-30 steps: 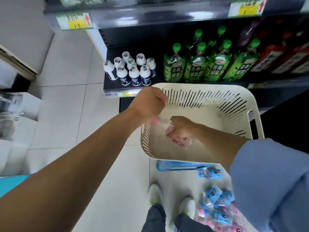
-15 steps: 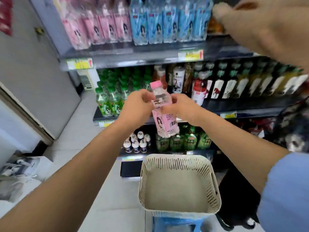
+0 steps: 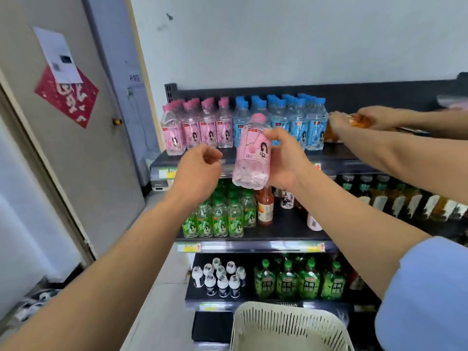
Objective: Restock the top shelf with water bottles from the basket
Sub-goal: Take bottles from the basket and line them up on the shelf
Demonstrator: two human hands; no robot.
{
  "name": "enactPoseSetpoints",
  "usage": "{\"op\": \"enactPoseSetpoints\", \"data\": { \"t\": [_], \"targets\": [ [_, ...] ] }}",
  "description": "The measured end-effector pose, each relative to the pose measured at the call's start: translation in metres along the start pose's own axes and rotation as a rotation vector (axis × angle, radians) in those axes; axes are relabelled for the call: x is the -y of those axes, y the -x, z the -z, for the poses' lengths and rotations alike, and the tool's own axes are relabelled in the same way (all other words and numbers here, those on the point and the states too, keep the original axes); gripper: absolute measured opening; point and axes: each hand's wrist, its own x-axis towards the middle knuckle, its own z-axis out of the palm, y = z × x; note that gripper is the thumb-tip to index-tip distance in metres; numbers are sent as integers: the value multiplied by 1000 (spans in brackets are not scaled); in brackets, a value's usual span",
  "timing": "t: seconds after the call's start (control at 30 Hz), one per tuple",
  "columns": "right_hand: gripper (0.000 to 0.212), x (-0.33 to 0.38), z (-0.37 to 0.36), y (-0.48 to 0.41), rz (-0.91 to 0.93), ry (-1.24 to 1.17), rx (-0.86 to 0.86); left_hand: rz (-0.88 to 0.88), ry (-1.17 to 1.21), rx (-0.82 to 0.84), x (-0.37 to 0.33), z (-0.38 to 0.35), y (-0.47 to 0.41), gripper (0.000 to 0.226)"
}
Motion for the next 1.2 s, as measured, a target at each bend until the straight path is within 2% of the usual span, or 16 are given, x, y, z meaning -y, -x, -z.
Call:
{"op": "enactPoseSetpoints", "data": {
  "t": [0.13,0.3,0.43,0.53,0.63,1.0,1.1,1.2],
  "targets": [
    [27,-3,-23,-34,35,81,-51,-21,2,12,12,21,-27,21],
    [13,-2,-57,-85,90,234,-42,35,69,63,44,41,-76,17],
    [35,-2,-81,-126,244,372,-38,57,119,138,67,51,-114,38],
    [53,-12,-90,-157,284,474,-62,48,122,183,81,50,-141,43],
    [69,-21,-92,-185,280,508,-101,67,131,216,95,47,-164,36],
    [84,-56,-90,-263,210,605,-201,174,115,224,150,33,-225,38],
    [84,-57,-86,-272,200,656,-187,160,182,202,156,32,-228,33],
    [69,-61,-85,-268,111,860,-220,166,136,156,162,33,-231,34]
  ]
}}
